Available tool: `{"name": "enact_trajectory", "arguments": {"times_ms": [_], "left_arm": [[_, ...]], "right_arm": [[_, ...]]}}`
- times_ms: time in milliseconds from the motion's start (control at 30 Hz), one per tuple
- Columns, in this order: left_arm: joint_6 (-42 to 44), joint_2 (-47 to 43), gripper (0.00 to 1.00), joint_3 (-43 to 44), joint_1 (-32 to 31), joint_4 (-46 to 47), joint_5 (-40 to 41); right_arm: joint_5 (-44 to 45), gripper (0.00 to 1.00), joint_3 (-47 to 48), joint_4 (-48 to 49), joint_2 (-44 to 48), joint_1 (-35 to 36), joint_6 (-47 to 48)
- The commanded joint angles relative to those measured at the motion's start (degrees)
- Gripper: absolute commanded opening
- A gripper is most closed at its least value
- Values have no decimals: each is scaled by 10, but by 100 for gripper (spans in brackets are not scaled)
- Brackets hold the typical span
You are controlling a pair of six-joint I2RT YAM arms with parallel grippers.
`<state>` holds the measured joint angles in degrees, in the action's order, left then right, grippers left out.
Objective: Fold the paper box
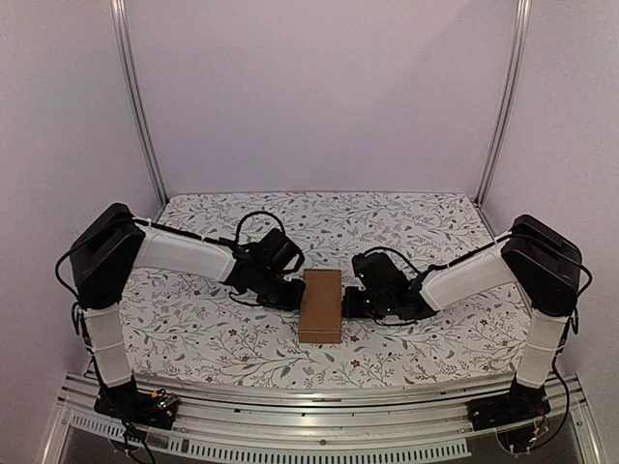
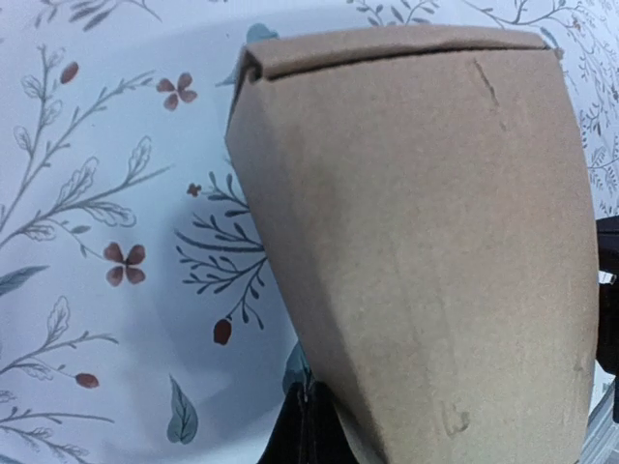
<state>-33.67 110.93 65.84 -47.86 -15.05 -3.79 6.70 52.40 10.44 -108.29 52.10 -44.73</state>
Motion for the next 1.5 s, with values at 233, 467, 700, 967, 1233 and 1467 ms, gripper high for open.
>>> {"name": "enact_trajectory", "arguments": {"times_ms": [233,467,700,967,1233,1467], "left_arm": [[37,-15,16,27,23,-68,84],[46,-86,43,28,23,-120,129],[58,-185,73,26,23,-168,147],[78,-321,99,11,23,-208,158],[119,-457,99,-22,23,-228,175],[161,-574,99,-41,23,-251,178]], "right_arm": [[28,18,2,-81,47,-44,68],[88,56,5,-186,147,-49,146],[160,98,6,-270,265,-49,198],[214,99,15,-355,391,-49,230],[307,99,-4,-415,505,-49,212],[328,99,-49,-431,615,-49,232]]}}
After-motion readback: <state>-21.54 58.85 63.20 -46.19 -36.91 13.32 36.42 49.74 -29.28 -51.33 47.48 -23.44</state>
